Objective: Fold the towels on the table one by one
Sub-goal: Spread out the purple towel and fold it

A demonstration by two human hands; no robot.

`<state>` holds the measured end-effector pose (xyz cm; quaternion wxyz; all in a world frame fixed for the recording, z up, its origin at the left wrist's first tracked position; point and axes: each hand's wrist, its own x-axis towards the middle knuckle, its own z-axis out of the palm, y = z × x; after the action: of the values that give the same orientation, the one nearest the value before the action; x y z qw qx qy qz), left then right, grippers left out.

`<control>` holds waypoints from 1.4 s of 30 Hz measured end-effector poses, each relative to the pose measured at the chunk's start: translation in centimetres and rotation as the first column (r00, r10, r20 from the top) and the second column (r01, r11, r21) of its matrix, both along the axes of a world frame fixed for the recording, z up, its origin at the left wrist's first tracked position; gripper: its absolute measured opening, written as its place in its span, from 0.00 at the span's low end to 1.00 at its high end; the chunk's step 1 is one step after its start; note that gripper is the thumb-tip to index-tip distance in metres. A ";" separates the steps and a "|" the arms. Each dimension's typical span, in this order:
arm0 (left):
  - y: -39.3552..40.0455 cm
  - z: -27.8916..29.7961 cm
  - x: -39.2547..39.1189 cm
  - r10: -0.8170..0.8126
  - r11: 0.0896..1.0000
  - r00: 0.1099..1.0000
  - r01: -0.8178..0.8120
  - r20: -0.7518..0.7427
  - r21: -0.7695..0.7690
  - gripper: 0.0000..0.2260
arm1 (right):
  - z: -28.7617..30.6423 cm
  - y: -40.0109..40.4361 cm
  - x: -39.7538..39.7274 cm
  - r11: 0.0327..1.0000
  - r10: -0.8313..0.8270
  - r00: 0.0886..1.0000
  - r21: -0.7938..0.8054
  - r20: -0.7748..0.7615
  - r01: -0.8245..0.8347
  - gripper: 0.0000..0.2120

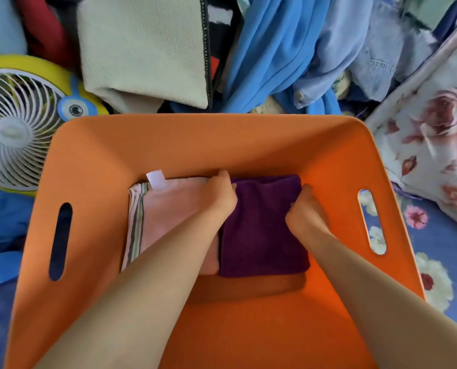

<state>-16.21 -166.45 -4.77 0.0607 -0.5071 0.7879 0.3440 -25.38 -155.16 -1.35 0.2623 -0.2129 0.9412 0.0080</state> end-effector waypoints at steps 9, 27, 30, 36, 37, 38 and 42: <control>1.6 -0.9 2.3 -0.412 0.757 0.889 0.213 -0.199 -0.618 0.08 | -2.0 1.7 1.6 0.734 0.672 0.726 0.002 -0.149 -0.679 0.24; 2.7 -1.9 3.1 -0.549 0.731 0.667 0.676 0.503 -0.098 0.33 | -2.7 0.2 -1.0 0.874 0.477 0.843 -0.026 0.249 -0.486 0.29; 3.2 0.4 3.3 -0.553 0.749 0.714 0.652 0.430 -0.120 0.26 | -0.6 0.9 -0.4 0.858 0.511 0.832 -0.078 0.215 -0.507 0.28; 4.8 8.1 4.4 -0.521 0.751 0.755 0.627 0.399 -0.208 0.16 | 6.3 3.3 1.1 0.834 0.546 0.829 -0.179 0.124 -0.522 0.25; 5.2 9.9 4.6 -0.509 0.752 0.759 0.622 0.406 -0.219 0.16 | 7.6 4.0 1.5 0.826 0.556 0.824 -0.186 0.109 -0.532 0.24; 5.6 11.6 4.9 -0.500 0.751 0.759 0.620 0.417 -0.229 0.15 | 9.0 4.6 1.8 0.820 0.562 0.821 -0.193 0.101 -0.538 0.23; 8.4 19.3 6.7 -0.452 0.777 0.800 0.571 0.395 -0.266 0.14 | 15.4 7.5 3.4 0.783 0.602 0.795 -0.249 0.070 -0.571 0.22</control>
<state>-9.48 -158.09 14.56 0.1781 -0.3197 0.9277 0.0745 -21.96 -147.61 14.01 0.2898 -0.5224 0.8014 -0.0280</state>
